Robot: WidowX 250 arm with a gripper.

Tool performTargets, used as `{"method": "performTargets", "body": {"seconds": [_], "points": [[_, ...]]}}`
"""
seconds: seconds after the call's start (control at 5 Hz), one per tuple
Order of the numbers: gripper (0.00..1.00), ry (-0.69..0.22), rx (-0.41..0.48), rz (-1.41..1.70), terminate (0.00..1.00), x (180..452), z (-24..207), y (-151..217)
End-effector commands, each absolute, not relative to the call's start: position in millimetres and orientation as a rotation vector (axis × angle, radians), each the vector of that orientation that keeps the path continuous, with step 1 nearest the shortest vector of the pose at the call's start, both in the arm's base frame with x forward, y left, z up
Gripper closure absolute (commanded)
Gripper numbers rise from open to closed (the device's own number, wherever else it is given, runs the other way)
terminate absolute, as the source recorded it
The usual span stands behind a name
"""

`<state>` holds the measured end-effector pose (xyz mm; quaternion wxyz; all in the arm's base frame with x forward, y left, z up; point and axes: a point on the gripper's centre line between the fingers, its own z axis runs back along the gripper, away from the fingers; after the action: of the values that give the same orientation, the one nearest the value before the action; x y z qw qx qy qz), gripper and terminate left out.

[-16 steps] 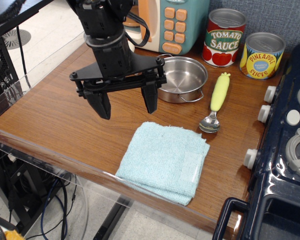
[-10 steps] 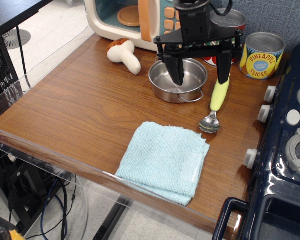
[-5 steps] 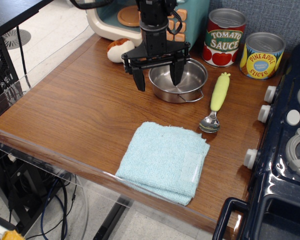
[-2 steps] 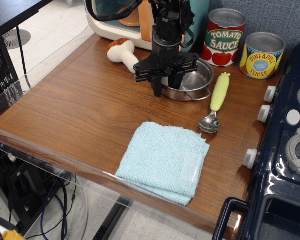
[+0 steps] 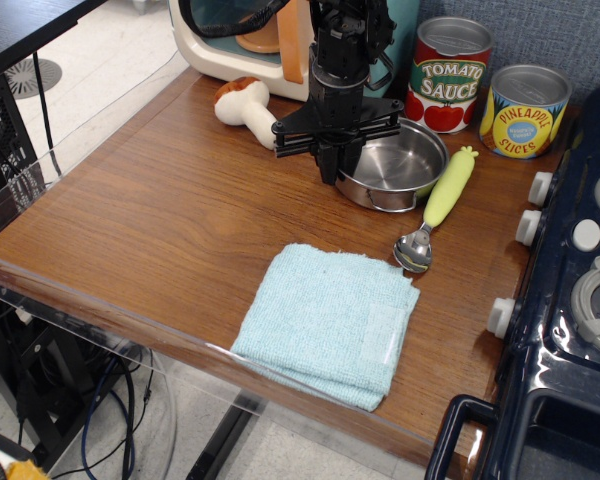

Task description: PICK UP THE VESSEL AND PUT ANOTHER SIDE OF THE TABLE

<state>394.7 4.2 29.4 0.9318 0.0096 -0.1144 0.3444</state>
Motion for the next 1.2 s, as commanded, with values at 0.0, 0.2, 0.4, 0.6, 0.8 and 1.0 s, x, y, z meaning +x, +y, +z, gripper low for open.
{"method": "performTargets", "body": {"seconds": [0.0,0.2,0.4,0.6,0.8,1.0], "points": [[1.0,-0.271,-0.042,0.707,0.0,383.1,71.3,29.5],[1.0,-0.292,-0.092,0.723,0.0,369.3,87.8,48.6],[1.0,-0.321,-0.131,0.686,0.0,347.9,111.0,64.8],[1.0,-0.337,-0.158,0.673,0.0,316.9,126.3,83.4],[1.0,-0.342,-0.17,0.711,0.0,283.8,123.6,110.1],[1.0,-0.364,-0.159,0.731,0.0,260.6,119.4,142.9]]}}
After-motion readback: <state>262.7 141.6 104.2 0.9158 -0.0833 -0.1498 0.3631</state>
